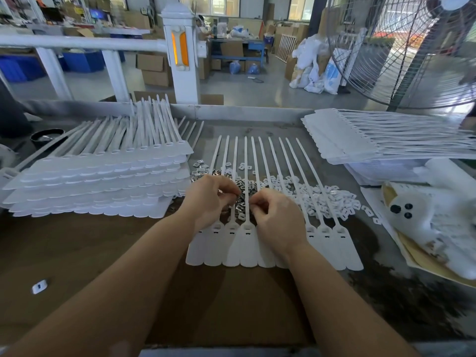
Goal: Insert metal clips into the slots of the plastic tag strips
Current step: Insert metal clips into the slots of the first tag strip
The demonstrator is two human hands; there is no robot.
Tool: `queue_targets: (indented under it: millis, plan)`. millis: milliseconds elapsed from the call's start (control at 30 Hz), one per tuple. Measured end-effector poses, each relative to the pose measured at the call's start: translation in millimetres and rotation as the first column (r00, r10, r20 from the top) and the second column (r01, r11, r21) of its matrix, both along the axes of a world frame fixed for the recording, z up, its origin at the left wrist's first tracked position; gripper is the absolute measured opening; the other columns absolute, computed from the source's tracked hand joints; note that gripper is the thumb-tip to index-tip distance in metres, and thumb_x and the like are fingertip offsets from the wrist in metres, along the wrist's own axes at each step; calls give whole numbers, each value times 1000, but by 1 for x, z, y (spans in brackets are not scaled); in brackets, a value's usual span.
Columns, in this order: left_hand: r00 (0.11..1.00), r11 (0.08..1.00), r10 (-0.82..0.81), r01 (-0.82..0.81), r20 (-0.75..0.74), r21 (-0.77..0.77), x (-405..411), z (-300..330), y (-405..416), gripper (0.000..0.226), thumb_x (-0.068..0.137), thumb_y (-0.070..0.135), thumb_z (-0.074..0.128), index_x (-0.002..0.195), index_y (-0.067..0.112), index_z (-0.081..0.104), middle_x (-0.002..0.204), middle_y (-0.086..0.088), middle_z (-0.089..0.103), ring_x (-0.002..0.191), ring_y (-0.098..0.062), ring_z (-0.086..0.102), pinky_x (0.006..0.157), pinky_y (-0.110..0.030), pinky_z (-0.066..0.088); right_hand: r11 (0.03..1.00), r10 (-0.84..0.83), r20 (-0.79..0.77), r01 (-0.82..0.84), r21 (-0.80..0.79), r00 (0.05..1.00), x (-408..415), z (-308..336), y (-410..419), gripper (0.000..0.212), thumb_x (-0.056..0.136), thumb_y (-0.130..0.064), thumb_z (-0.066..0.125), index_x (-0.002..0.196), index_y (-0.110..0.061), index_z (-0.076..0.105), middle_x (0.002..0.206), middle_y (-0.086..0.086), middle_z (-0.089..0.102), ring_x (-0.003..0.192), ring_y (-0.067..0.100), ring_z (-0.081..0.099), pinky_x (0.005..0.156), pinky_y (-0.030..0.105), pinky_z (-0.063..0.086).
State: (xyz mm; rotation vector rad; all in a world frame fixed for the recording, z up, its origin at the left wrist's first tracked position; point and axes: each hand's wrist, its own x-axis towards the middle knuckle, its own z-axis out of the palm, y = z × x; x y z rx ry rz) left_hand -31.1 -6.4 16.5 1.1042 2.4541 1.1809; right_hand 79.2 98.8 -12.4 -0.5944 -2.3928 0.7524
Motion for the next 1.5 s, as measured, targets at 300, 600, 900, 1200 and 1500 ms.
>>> queue_targets:
  millis: [300,600,900,1200,1500]
  plan:
    - [995,995,-53,46,88,86,15,2,4,14,86,4,63,96,13,64,89,-4,68,82,-20,66,81,-39,55,968,95,-139,-124,-219,986,4,5,0,15,89,-18,61,101,-19,70,91,-7,69,87,7,62,81,33,53]
    - [998,996,-45,42,46,73,17,1,4,12,83,6,68,87,17,67,83,-2,69,79,-14,66,76,-29,55,960,64,-135,-98,-261,989,3,4,2,9,84,-8,65,90,-15,68,85,-5,68,85,13,64,78,40,55]
    - [994,996,-88,88,72,5,0,10,-20,20,84,5,66,79,24,68,77,11,67,74,0,62,68,-9,47,982,67,-102,-84,-172,992,3,4,2,12,84,-14,66,92,-21,72,84,-15,65,81,4,61,80,29,53]
    - [950,927,-260,296,174,-229,-12,24,-38,25,79,6,72,73,30,71,69,9,71,65,1,63,62,-9,48,987,65,-63,-74,-142,996,2,4,2,13,86,-17,64,96,-21,72,89,-9,68,80,5,60,80,30,53]
    - [967,890,-236,255,96,-379,-10,24,-35,8,80,16,72,80,23,73,77,9,70,73,-5,62,71,-17,49,989,65,-61,-72,-128,996,3,3,1,14,86,-16,64,96,-21,72,87,-8,68,75,4,57,78,29,53]
